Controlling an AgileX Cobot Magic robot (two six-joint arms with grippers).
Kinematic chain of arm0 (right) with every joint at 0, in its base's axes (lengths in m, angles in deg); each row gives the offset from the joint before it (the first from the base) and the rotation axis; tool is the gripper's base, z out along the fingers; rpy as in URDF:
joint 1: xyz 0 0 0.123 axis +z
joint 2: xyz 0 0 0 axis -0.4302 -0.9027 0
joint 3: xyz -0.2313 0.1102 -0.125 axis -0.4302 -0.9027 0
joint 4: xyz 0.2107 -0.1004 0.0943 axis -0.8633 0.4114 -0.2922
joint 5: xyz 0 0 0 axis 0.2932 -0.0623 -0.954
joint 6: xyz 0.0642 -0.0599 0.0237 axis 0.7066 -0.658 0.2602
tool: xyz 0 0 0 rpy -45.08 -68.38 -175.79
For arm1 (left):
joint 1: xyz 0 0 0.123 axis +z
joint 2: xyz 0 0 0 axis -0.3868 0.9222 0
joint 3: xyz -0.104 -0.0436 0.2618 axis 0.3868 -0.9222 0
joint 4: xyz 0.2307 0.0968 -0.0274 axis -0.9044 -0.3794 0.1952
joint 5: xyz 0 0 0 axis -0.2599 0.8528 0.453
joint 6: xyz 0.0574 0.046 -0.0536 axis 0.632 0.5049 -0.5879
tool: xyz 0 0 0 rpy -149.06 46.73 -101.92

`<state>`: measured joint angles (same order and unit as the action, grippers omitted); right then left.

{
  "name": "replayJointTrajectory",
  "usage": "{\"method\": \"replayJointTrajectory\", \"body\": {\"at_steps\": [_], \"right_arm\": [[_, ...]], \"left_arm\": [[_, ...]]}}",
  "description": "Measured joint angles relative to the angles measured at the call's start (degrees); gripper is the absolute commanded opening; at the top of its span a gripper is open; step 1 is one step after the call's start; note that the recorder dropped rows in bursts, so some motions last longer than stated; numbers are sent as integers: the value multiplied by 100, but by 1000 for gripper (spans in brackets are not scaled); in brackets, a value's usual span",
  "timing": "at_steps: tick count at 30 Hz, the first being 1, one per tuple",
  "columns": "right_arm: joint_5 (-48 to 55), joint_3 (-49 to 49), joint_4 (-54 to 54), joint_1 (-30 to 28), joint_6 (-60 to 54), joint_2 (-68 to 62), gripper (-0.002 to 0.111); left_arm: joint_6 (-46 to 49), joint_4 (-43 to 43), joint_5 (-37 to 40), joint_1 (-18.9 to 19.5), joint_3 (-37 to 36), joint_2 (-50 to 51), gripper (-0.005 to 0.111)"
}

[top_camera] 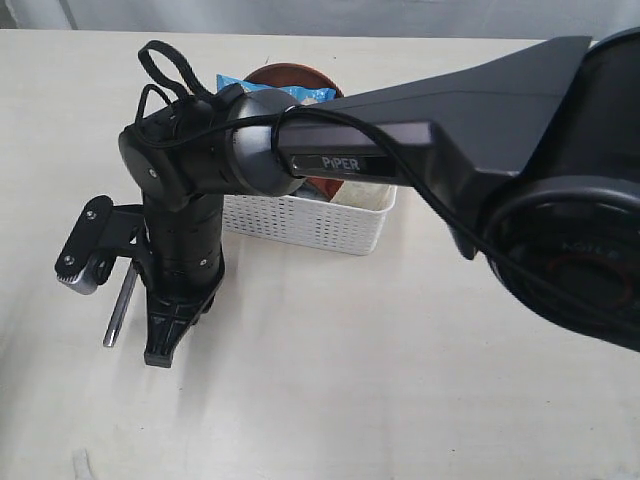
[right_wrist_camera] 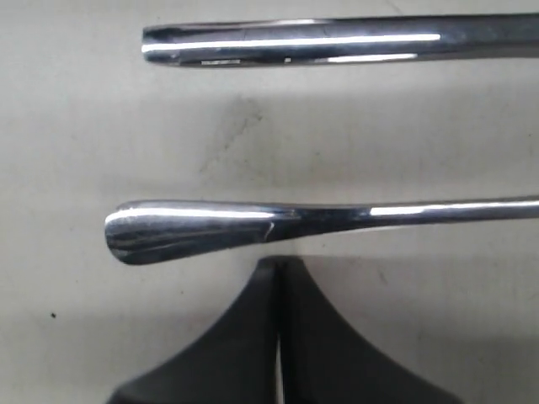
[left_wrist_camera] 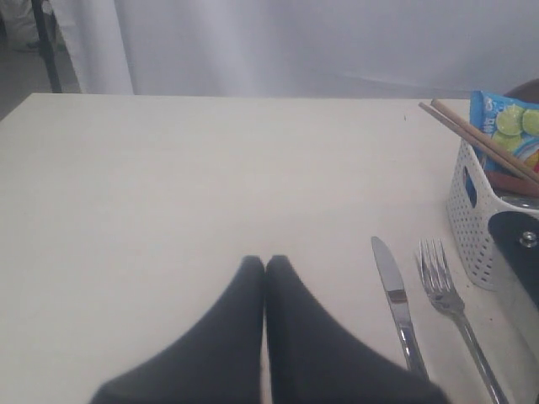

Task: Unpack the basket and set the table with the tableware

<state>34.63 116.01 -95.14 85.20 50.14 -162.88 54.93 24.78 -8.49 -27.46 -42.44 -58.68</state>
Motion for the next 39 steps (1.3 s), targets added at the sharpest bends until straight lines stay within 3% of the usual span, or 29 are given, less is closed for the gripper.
{"method": "replayJointTrajectory", "body": {"at_steps": [25,34,39], "right_arm": [[-187,-28,-67,0,-219,105,0],[81,-36,717,-13,402,1443,0],[454,-36,914,-334,631,2187,0]], "left_arm": [[0,0,0,0,0,0,0],[0,0,0,0,0,0,0],[0,0,0,0,0,0,0]]}}
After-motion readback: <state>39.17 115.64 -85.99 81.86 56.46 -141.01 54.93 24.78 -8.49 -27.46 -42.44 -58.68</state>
